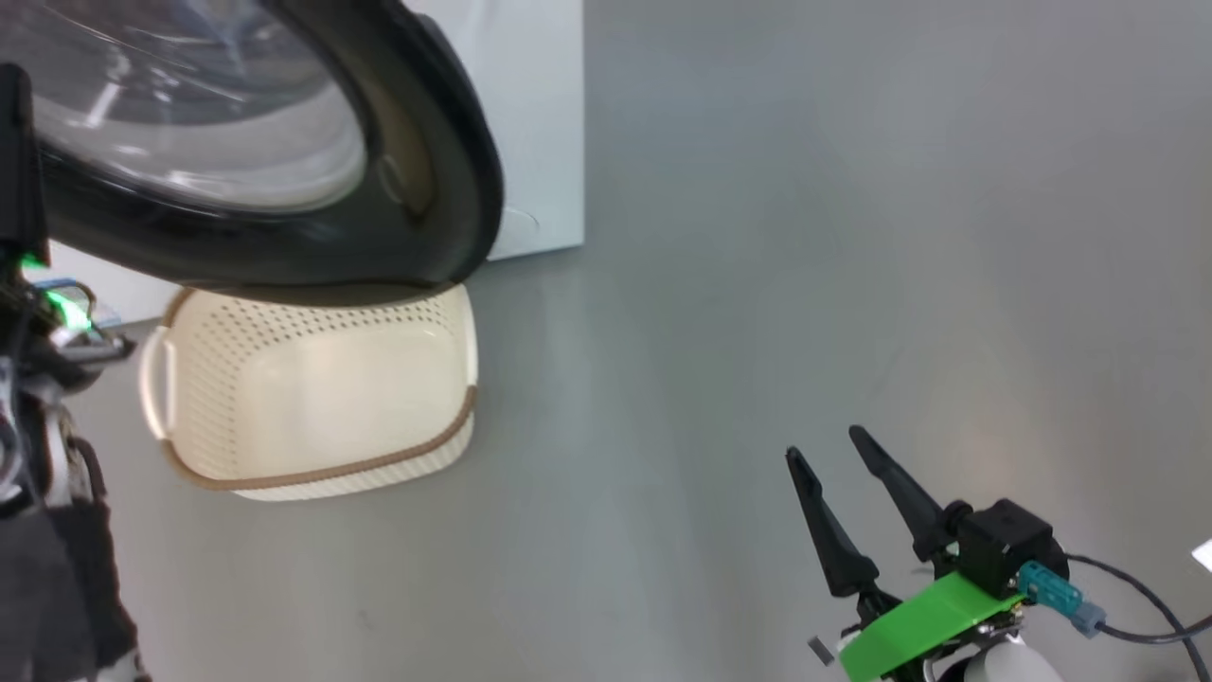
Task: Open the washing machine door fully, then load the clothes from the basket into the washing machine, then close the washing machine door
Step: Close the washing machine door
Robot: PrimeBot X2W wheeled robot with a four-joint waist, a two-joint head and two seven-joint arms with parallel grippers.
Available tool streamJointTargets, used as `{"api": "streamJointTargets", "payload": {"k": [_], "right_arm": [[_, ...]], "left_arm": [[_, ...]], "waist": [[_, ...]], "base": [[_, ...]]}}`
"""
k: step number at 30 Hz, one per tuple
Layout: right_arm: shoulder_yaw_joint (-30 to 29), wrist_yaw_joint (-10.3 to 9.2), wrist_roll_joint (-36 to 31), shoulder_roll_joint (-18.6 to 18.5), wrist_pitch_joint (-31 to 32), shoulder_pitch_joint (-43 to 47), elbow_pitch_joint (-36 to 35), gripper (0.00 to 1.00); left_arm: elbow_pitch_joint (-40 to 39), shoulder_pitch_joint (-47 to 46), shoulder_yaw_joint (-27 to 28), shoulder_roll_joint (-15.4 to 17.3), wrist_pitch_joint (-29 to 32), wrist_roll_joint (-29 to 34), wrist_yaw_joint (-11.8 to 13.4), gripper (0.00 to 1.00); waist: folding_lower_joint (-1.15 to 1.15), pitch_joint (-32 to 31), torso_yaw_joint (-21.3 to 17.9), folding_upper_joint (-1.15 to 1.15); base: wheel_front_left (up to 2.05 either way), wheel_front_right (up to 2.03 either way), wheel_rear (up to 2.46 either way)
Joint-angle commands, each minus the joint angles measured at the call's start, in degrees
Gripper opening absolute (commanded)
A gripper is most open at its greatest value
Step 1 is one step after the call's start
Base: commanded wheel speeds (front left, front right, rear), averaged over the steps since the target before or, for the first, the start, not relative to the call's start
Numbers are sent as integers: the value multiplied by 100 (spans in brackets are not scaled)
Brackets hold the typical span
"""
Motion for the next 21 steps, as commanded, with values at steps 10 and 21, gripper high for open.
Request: {"api": "streamJointTargets", "payload": {"k": [10,21], "right_arm": [[164,9,49,2,-69,251,-55,100],[136,9,56,25,-69,404,-88,100]], "left_arm": [[-891,1062,-682,971,-1176,1414,-57,100],[-572,2298,-1641,1821,-2862,3857,-17,100]], "waist": [[0,-714,525,0],[0,-946,619,0]], "base": [[0,0,0],[0,0,0]]}}
